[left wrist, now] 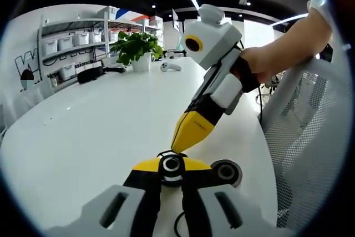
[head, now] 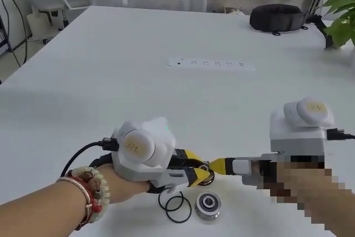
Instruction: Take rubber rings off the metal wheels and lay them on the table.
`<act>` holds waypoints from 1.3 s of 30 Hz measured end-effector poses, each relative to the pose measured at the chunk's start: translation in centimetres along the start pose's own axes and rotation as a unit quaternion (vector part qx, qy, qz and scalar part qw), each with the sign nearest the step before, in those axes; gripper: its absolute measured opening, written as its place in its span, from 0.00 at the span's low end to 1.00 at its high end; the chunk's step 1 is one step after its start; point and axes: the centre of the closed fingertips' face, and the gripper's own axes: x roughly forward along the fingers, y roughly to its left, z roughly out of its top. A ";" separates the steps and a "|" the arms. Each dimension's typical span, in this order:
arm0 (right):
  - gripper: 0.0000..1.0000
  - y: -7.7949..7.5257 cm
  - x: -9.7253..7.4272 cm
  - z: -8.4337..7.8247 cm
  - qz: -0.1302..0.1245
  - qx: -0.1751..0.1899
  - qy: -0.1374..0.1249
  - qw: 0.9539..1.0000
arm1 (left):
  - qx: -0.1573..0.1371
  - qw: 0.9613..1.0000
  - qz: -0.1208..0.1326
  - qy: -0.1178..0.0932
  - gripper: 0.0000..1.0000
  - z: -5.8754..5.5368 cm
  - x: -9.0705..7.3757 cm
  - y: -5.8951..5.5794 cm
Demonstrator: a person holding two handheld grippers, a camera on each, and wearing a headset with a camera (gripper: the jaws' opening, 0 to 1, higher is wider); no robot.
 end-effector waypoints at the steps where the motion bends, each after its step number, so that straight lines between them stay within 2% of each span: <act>1: 0.00 0.0 0.0 0.0 0.001 -0.001 0.000 1.000 | 0.000 1.000 0.000 0.000 0.08 0.0 0.0 0.0; 4: 0.00 0.5 0.1 0.1 0.013 -0.002 0.000 1.000 | -0.006 1.000 0.001 0.001 0.08 -0.1 0.1 0.0; 6: 0.00 0.5 0.2 0.0 0.008 -0.021 0.001 1.000 | -0.006 1.000 -0.001 0.000 0.08 -0.1 0.1 0.0; 11: 0.00 0.3 0.1 0.0 0.012 -0.005 -0.001 1.000 | -0.005 1.000 -0.001 -0.001 0.08 0.0 0.1 0.1; 16: 0.00 -0.1 0.2 0.1 -0.001 -0.012 -0.001 1.000 | -0.009 1.000 -0.001 0.000 0.08 0.0 0.1 0.1; 18: 0.00 -0.5 0.1 0.1 -0.004 -0.011 -0.001 1.000 | -0.011 1.000 -0.003 0.005 0.08 0.0 0.1 0.1; 21: 0.00 -1.0 -0.1 0.1 -0.010 -0.006 -0.001 1.000 | -0.007 1.000 -0.007 0.027 0.08 -0.1 -0.1 0.1; 29: 0.00 -0.8 -0.1 0.1 -0.012 -0.008 -0.001 1.000 | -0.005 0.999 -0.013 0.032 0.07 -0.4 -0.5 0.1; 32: 0.00 -0.2 0.0 0.0 -0.006 -0.002 -0.002 1.000 | -0.004 0.999 -0.013 0.031 0.07 -0.4 -0.5 0.1; 39: 0.00 0.5 0.1 -0.2 0.013 -0.021 0.002 1.000 | -0.003 1.000 -0.014 0.026 0.07 -0.4 -0.5 0.1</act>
